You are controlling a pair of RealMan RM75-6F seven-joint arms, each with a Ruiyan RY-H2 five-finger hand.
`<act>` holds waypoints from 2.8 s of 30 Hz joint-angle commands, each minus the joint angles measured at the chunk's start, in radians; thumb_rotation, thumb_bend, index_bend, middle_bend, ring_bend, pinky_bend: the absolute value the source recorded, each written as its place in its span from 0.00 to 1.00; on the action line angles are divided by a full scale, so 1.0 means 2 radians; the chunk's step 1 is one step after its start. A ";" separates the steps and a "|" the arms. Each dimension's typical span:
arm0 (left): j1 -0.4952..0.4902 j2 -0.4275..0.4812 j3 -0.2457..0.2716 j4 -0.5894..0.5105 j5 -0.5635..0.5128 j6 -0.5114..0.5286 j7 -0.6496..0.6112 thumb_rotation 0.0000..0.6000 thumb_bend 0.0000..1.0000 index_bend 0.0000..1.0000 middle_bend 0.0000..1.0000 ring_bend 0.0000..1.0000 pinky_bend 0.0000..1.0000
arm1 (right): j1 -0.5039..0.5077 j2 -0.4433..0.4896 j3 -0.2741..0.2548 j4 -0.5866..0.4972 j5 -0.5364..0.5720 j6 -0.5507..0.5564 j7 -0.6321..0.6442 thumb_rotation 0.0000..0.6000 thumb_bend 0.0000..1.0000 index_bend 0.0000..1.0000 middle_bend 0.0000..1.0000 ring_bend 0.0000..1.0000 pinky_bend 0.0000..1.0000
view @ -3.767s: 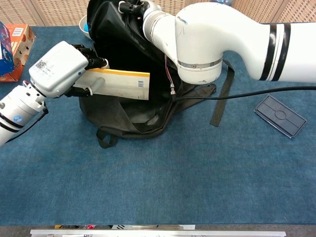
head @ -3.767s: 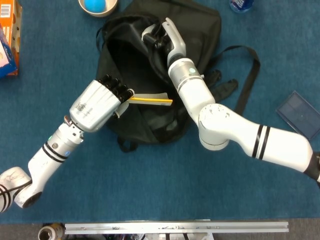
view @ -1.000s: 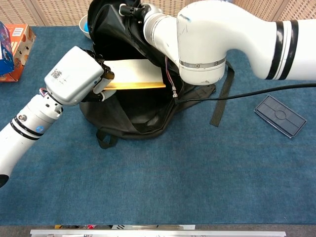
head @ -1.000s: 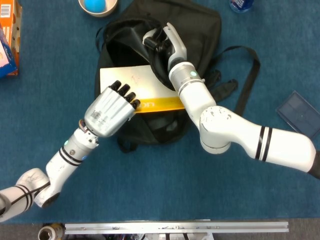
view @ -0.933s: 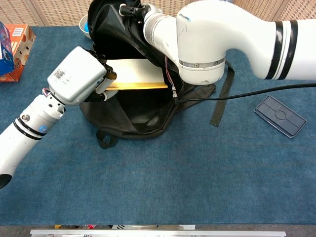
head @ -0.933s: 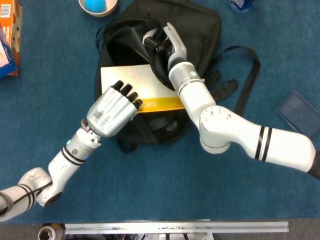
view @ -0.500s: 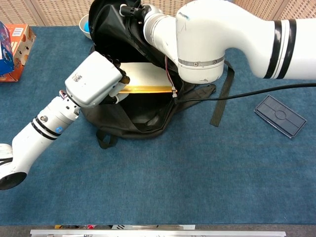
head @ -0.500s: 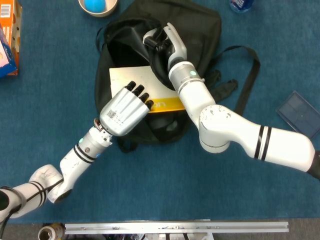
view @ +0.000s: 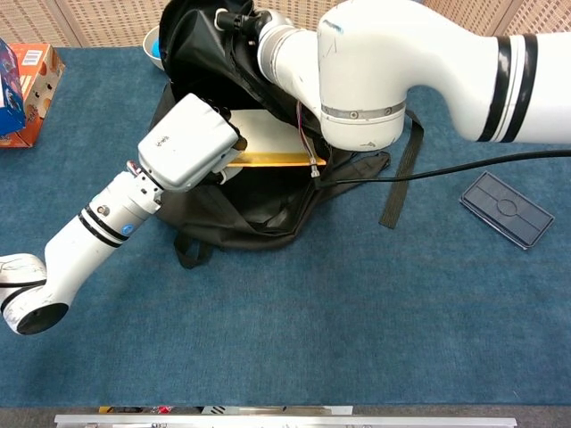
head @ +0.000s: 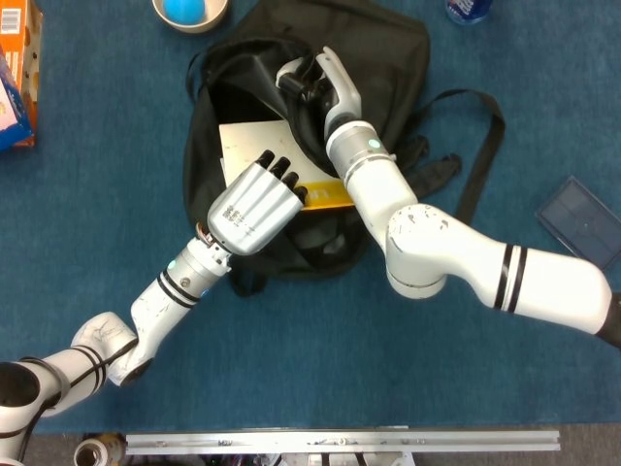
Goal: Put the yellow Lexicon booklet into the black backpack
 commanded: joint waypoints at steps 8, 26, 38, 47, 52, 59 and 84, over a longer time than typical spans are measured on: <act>0.004 -0.009 0.010 0.026 -0.008 -0.005 0.000 1.00 0.27 0.88 0.81 0.65 0.71 | -0.002 0.003 0.003 -0.006 0.006 -0.002 0.001 1.00 0.97 0.57 0.60 0.61 0.86; -0.028 -0.018 0.007 0.025 -0.021 -0.055 0.023 1.00 0.27 0.87 0.81 0.64 0.71 | -0.001 0.006 0.009 -0.014 0.024 -0.004 0.004 1.00 0.96 0.57 0.60 0.61 0.86; -0.047 -0.029 0.000 0.029 -0.034 -0.078 0.030 1.00 0.27 0.87 0.81 0.64 0.71 | -0.001 0.008 0.007 -0.017 0.028 -0.008 0.005 1.00 0.96 0.57 0.60 0.61 0.86; -0.041 -0.032 -0.013 0.020 -0.050 -0.064 0.048 1.00 0.27 0.74 0.78 0.62 0.71 | -0.001 0.009 0.007 -0.016 0.028 -0.010 0.009 1.00 0.96 0.57 0.60 0.61 0.86; -0.040 -0.039 -0.025 0.016 -0.058 -0.052 0.070 1.00 0.26 0.69 0.77 0.62 0.71 | 0.000 0.008 0.005 -0.018 0.027 -0.008 0.009 1.00 0.96 0.57 0.60 0.61 0.86; -0.038 -0.045 -0.038 0.009 -0.075 -0.054 0.101 1.00 0.26 0.69 0.77 0.62 0.73 | -0.001 0.009 0.005 -0.021 0.026 -0.006 0.010 1.00 0.96 0.57 0.60 0.61 0.86; -0.036 -0.071 -0.067 0.000 -0.124 -0.063 0.190 1.00 0.26 0.61 0.78 0.63 0.79 | -0.002 0.011 0.003 -0.025 0.029 -0.009 0.014 1.00 0.92 0.57 0.60 0.61 0.86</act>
